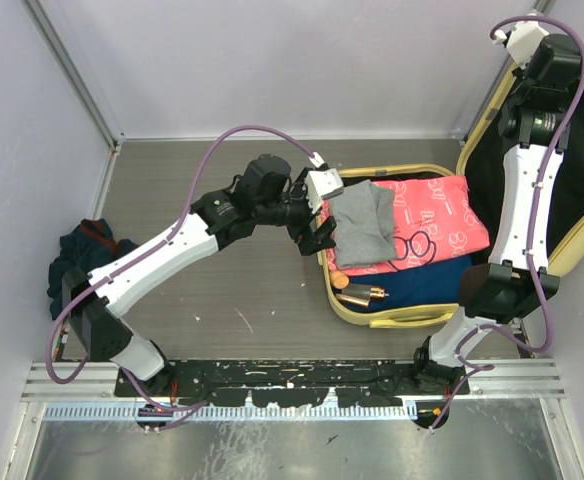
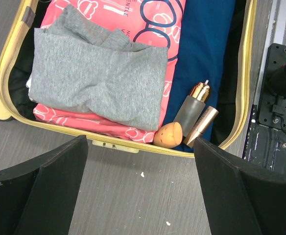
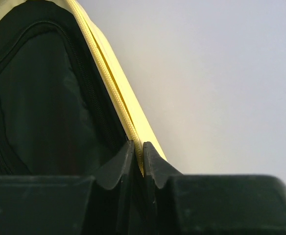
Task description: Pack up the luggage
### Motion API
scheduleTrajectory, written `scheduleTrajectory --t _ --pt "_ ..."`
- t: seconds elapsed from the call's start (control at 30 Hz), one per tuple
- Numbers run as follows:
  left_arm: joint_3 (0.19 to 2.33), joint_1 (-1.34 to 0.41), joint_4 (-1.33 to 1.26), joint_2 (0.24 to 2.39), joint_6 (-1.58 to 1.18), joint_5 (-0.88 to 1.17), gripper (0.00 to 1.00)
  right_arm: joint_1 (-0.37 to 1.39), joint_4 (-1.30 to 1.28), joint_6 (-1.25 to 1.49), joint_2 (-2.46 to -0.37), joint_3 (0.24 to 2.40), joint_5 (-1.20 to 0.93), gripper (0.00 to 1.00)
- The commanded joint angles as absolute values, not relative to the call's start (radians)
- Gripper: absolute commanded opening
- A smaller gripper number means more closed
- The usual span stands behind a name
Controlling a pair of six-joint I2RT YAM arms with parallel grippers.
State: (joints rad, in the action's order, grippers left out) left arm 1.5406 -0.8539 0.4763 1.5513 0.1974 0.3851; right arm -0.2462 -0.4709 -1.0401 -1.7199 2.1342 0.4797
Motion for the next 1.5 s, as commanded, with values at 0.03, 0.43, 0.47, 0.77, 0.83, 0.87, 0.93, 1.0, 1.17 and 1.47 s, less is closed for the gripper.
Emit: scheduleTrajectory --t 0.03,0.43,0.47,0.77,0.83,0.87,0.93,1.0,1.17,1.47 --pt "1.582 -0.842 0.411 1.548 0.184 0.373 0.89 -0.252 -0.399 -1.058 -1.703 2.161 0.494 0.09" --pt "1.547 -0.821 0.387 1.525 0.141 0.355 0.89 -0.180 -0.299 -1.053 -1.549 1.961 0.471 0.00" --pt "1.545 -0.820 0.386 1.524 0.137 0.354 0.89 -0.161 -0.289 -1.060 -1.538 1.942 0.475 0.00" --pt "1.531 -0.796 0.367 1.523 0.062 0.316 0.90 0.071 -0.198 -1.134 -1.423 1.749 0.569 0.00" --pt "1.527 -0.784 0.364 1.521 0.043 0.313 0.90 0.125 -0.193 -1.149 -1.397 1.708 0.586 0.00" --pt "1.525 -0.777 0.364 1.522 0.033 0.312 0.90 0.155 -0.196 -1.158 -1.385 1.685 0.596 0.00" --pt "1.521 -0.765 0.364 1.521 0.009 0.313 0.90 0.222 -0.203 -1.182 -1.357 1.636 0.613 0.00" --pt "1.513 -0.750 0.359 1.523 -0.016 0.323 0.90 0.288 -0.204 -1.204 -1.333 1.584 0.637 0.00" --pt "1.504 -0.723 0.352 1.541 -0.079 0.349 0.89 0.430 -0.262 -1.192 -1.280 1.489 0.685 0.04" --pt "1.446 -0.653 0.331 1.553 -0.151 0.368 0.88 0.640 -0.552 -0.972 -1.243 1.439 0.654 0.09"
